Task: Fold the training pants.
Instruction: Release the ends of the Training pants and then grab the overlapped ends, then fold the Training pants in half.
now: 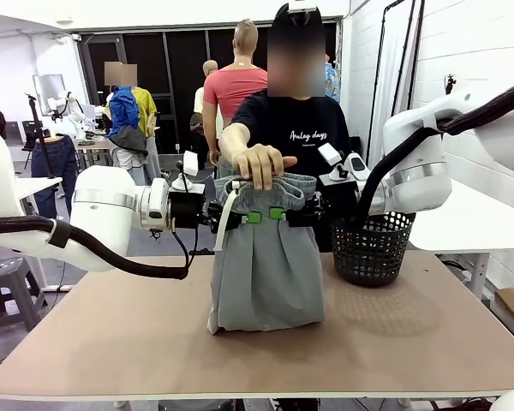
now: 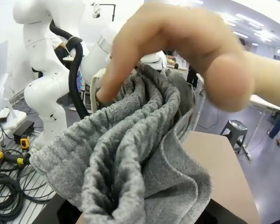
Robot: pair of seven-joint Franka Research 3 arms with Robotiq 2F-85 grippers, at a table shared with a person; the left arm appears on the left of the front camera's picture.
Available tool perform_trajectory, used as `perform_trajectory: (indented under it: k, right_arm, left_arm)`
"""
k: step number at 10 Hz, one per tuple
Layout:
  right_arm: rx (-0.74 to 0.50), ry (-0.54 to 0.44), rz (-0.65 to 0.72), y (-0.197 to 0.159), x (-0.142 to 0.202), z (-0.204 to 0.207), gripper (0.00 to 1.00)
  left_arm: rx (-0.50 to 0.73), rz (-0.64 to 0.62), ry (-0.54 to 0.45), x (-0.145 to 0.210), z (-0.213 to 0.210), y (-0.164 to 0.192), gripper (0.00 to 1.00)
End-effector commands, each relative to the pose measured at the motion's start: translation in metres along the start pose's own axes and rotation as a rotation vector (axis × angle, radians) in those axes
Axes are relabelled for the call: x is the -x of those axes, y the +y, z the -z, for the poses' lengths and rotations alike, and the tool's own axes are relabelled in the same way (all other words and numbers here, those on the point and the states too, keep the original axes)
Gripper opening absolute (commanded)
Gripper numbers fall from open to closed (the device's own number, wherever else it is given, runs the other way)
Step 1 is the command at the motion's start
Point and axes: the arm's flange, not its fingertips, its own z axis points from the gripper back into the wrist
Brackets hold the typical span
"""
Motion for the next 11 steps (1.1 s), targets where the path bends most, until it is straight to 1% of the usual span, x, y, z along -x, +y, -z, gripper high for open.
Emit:
perform_trajectory:
  k: [1,2,11]
  right_arm:
    - [-0.003,0.057,-0.033,-0.019,-0.001,0.007,0.00]
    - [0.000,0.000,0.000,0.000,0.000,0.000,0.00]
    - [0.000,0.000,0.000,0.000,0.000,0.000,0.00]
  left_arm:
    - [0.039,-0.015,-0.090,-0.003,-0.003,0.006,0.00]
    - [0.000,0.000,0.000,0.000,0.000,0.000,0.00]
    - [0.000,0.000,0.000,0.000,0.000,0.000,0.00]
